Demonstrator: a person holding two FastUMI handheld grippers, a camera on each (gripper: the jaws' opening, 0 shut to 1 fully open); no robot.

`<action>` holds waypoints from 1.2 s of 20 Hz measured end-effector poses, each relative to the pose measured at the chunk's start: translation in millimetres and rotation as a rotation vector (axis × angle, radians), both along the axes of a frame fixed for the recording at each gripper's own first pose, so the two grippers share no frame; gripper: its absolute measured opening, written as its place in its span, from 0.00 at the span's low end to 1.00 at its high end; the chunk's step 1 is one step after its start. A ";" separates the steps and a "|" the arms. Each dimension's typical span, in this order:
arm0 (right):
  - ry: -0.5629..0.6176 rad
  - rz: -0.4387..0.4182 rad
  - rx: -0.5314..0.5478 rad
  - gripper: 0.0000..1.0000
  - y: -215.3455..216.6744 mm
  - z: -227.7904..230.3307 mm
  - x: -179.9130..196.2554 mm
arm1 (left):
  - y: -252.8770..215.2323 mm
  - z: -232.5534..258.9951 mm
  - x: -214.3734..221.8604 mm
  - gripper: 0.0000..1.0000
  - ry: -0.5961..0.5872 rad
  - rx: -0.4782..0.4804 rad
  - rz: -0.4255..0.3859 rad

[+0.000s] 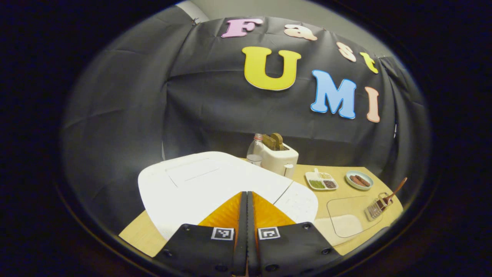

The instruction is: Close the left gripper, press the button to open the rice cooker; take a wooden spoon from the chopstick holder with the right hand, scoop a spoonful of rice and pour it into the rice cooker, then put the wooden spoon back into the chopstick holder.

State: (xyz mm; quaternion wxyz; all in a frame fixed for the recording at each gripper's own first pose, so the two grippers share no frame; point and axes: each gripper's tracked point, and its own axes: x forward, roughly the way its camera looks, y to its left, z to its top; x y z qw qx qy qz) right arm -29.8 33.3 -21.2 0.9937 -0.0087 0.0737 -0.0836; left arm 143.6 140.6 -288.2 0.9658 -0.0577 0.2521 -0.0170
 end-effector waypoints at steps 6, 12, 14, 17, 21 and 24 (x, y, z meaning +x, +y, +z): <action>-0.012 0.030 0.021 0.96 -18.5 -0.4 10.1 | 0.2 29.9 4.2 0.09 -0.047 0.089 0.051; -0.024 0.036 0.068 0.97 -44.8 -8.2 27.6 | 15.1 126.8 0.2 0.09 -0.232 0.113 0.161; -0.028 0.037 0.082 0.97 -52.6 -11.4 35.1 | 6.5 151.8 -12.2 0.10 -0.283 0.091 0.176; -0.044 0.035 0.088 0.97 -67.1 -15.7 46.0 | -14.7 181.7 -36.3 0.31 -0.349 0.068 0.162; -0.046 0.035 0.122 0.97 -81.1 -29.2 64.1 | -38.3 219.9 -59.3 0.89 -0.423 0.114 0.154; -0.028 0.033 0.144 0.97 -93.8 -45.3 77.2 | -55.5 239.4 -79.5 0.99 -0.449 0.122 0.151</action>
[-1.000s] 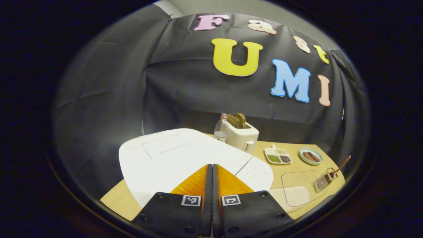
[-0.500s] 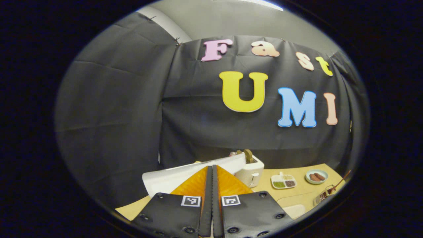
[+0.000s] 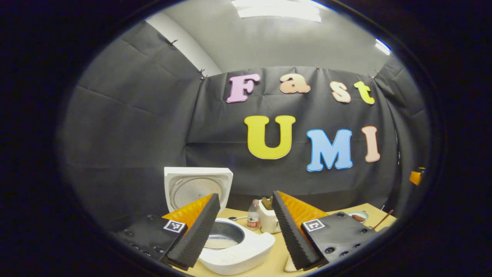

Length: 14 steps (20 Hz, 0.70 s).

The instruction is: Close the left gripper, press the button to open the rice cooker; take a wooden spoon from the chopstick holder with the right hand, scoop a spoonful of rice and pour it into the rice cooker, then put the wooden spoon back into the chopstick holder.

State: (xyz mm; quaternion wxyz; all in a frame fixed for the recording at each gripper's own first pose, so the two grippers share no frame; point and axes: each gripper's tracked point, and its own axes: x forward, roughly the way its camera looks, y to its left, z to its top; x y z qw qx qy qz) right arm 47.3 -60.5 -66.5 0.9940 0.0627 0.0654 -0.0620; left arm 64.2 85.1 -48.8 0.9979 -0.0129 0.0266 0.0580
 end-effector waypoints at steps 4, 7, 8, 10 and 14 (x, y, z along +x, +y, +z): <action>0.066 0.001 0.045 0.98 -12.6 -36.3 15.9 | -13.5 25.7 -21.5 0.99 -0.044 0.007 -0.001; 0.115 -0.005 0.082 0.98 -17.5 -64.3 26.3 | -20.8 40.4 -35.1 0.96 -0.069 0.035 -0.013; 0.131 -0.007 0.093 0.98 -18.7 -73.4 29.6 | -22.2 43.3 -39.9 0.96 -0.070 0.041 -0.010; 0.171 -0.008 0.106 0.98 -20.4 -96.2 34.5 | -25.2 47.9 -49.7 0.96 -0.074 0.036 -0.002; 0.260 -0.021 0.150 0.98 -25.6 -139.2 39.4 | -30.0 46.2 -57.4 0.96 -0.058 0.034 -0.006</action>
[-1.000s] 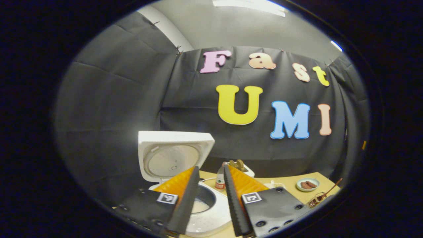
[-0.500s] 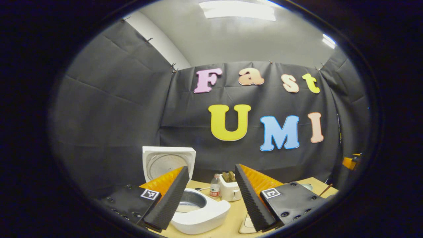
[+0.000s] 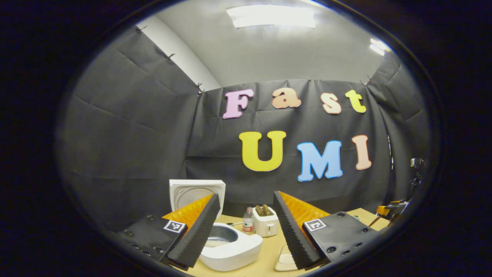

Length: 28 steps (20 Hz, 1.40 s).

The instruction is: Close the left gripper, press the button to open the rice cooker; take a wooden spoon from the chopstick holder with the right hand, scoop a spoonful of rice and pour it into the rice cooker, then put the wooden spoon back into the chopstick holder.

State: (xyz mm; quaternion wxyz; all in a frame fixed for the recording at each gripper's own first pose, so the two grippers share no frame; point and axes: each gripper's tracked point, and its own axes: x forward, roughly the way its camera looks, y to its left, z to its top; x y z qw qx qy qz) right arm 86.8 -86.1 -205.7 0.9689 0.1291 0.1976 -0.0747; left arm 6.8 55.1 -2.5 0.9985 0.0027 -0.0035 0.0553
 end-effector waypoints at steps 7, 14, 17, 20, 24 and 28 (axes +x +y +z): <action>0.147 0.012 0.093 0.98 4.3 -62.4 -3.5 | 3.7 -8.0 -11.5 0.96 0.042 0.019 0.045; 0.244 0.094 0.228 0.53 28.8 -92.1 -7.5 | 0.3 -7.1 -27.4 0.96 0.064 0.050 0.089; 0.280 0.176 0.267 0.53 47.2 -99.3 -11.5 | -2.3 -8.6 -36.1 0.96 0.070 0.056 0.098; 0.271 0.129 0.257 0.18 35.4 -93.7 -6.3 | -1.0 -9.6 -40.2 0.96 0.076 0.079 0.087; 0.216 0.145 0.197 0.09 44.6 -74.1 -9.4 | 10.7 -5.2 -42.6 0.94 0.062 0.072 0.074; 0.138 0.156 0.121 0.09 46.5 -26.7 -5.9 | 27.0 -6.6 -36.3 0.94 0.051 0.045 0.056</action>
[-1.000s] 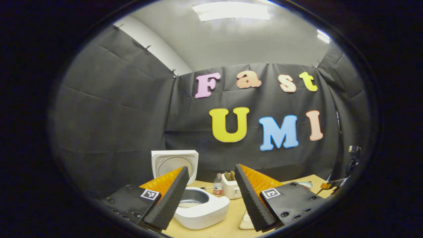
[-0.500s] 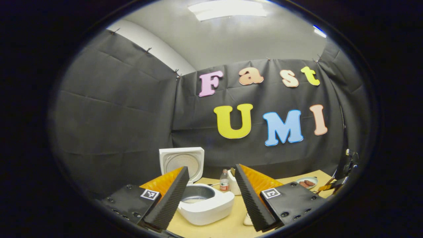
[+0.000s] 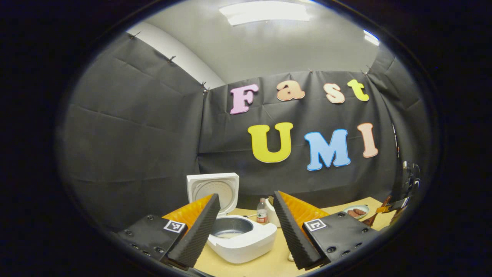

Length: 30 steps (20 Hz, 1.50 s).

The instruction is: Close the left gripper, press the button to open the rice cooker; take a wooden spoon from the chopstick holder with the right hand, scoop a spoonful of rice and pour it into the rice cooker, then put the wooden spoon back into the chopstick holder.

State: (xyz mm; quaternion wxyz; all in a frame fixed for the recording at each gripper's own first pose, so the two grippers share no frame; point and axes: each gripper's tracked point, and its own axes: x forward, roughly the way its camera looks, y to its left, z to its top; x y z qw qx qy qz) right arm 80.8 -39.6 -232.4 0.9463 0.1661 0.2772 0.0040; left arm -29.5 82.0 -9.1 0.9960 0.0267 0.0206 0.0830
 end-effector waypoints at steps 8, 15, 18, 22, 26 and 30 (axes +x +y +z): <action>-0.114 0.051 0.011 0.09 55.5 63.6 6.6 | 26.2 -4.5 13.3 0.99 0.006 -0.004 -0.047; -0.103 0.129 0.058 0.09 133.2 55.3 4.5 | 58.4 -10.5 14.5 0.99 0.015 -0.002 -0.046; -0.078 0.161 0.050 0.09 160.3 40.0 0.8 | 71.3 -15.4 14.6 0.96 0.025 -0.005 -0.045; -0.019 0.203 0.005 0.09 188.3 7.0 -7.5 | 89.5 -22.5 11.8 0.96 0.036 -0.004 -0.043; 0.055 0.226 -0.005 0.09 210.2 -26.5 -19.2 | 107.0 -29.3 11.6 0.96 0.046 -0.006 -0.038; 0.095 0.237 -0.023 0.09 224.7 -44.6 -25.8 | 125.7 -34.6 9.8 0.96 0.051 -0.018 -0.025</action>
